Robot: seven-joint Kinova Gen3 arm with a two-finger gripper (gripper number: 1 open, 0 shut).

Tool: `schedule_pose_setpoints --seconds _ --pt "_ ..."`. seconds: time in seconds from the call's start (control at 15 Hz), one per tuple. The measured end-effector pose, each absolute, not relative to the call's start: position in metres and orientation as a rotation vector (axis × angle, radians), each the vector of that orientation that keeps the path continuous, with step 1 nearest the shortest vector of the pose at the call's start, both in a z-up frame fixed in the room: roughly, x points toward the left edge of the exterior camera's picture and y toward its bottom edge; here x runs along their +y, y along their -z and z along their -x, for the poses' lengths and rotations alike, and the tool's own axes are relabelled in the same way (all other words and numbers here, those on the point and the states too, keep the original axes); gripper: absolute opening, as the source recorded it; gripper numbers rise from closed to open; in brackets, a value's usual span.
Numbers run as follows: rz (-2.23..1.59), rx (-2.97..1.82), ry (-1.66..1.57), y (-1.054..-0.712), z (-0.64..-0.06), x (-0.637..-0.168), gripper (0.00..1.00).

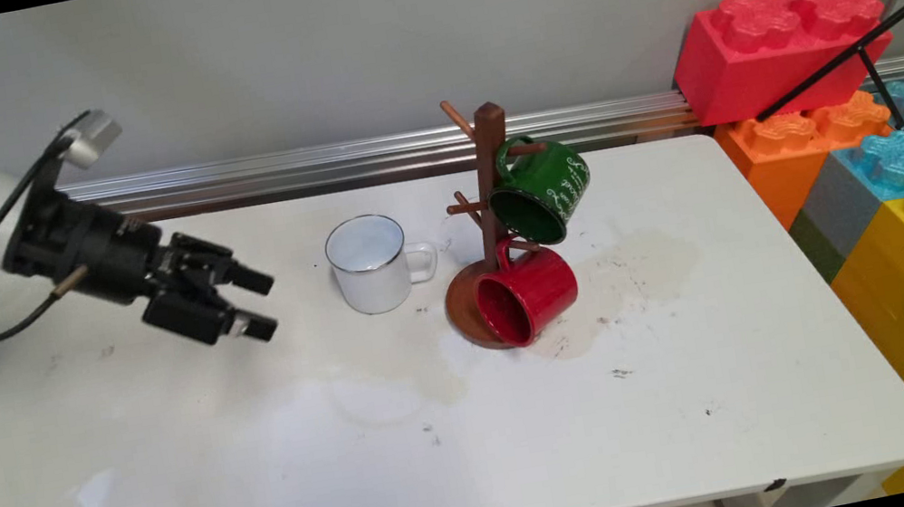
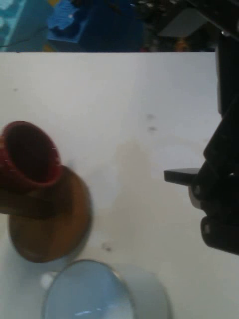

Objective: Pick up the green mug from the rack

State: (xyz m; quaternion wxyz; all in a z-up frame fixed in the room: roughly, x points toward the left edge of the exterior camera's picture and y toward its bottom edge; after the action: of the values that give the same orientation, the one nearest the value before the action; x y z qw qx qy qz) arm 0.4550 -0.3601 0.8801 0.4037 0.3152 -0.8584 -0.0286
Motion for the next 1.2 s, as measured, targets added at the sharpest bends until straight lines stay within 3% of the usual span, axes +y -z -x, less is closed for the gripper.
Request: schedule_pose_setpoints --seconds 1.2 --pt "-0.854 -2.121 -0.152 -0.905 -0.353 -0.362 1.00"
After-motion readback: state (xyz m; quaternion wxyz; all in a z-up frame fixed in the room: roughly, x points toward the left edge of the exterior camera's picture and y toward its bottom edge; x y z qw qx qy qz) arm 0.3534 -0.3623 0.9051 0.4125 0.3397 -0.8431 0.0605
